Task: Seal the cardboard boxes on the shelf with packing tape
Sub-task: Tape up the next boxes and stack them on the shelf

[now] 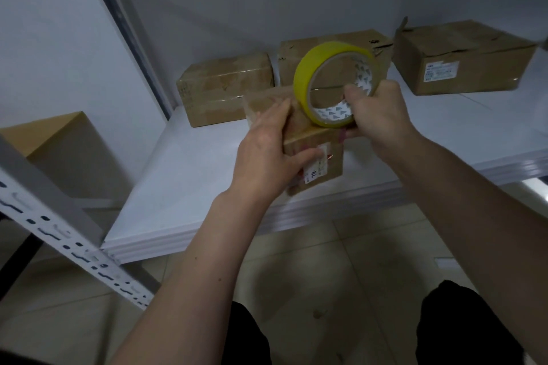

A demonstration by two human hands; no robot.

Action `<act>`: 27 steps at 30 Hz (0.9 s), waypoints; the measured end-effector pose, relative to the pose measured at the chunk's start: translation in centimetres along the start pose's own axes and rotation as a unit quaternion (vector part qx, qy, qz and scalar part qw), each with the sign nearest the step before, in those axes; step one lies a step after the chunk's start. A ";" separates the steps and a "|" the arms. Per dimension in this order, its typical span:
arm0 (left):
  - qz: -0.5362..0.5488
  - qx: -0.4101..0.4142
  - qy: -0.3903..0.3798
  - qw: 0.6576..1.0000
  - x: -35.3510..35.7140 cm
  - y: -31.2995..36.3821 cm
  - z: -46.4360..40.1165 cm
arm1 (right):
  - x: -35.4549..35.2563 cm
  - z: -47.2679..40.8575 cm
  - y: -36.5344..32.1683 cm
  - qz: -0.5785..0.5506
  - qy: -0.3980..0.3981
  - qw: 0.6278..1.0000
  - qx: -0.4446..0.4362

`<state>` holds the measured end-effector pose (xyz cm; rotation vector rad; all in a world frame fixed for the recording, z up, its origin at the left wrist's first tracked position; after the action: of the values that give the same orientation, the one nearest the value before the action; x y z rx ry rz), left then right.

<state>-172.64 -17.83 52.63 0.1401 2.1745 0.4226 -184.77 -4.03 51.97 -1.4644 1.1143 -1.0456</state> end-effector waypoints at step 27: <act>-0.034 -0.025 -0.027 0.999 0.5 -0.3 0.2 | -0.6 -0.8 4.2 -0.225 -0.075 0.953 0.191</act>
<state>-172.76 -17.94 52.01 0.0484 2.1078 0.4292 -186.21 -4.04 47.92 -1.4785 0.4376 -1.3502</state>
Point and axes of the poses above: each hand's wrist, its own z-axis away from the middle knuckle, its own x-axis out of the palm, y = z × x, the point moved 9 cm from there along -z, towards the middle knuckle, and after that the axes turned 9 degrees about -z, right-handed, at the moved point
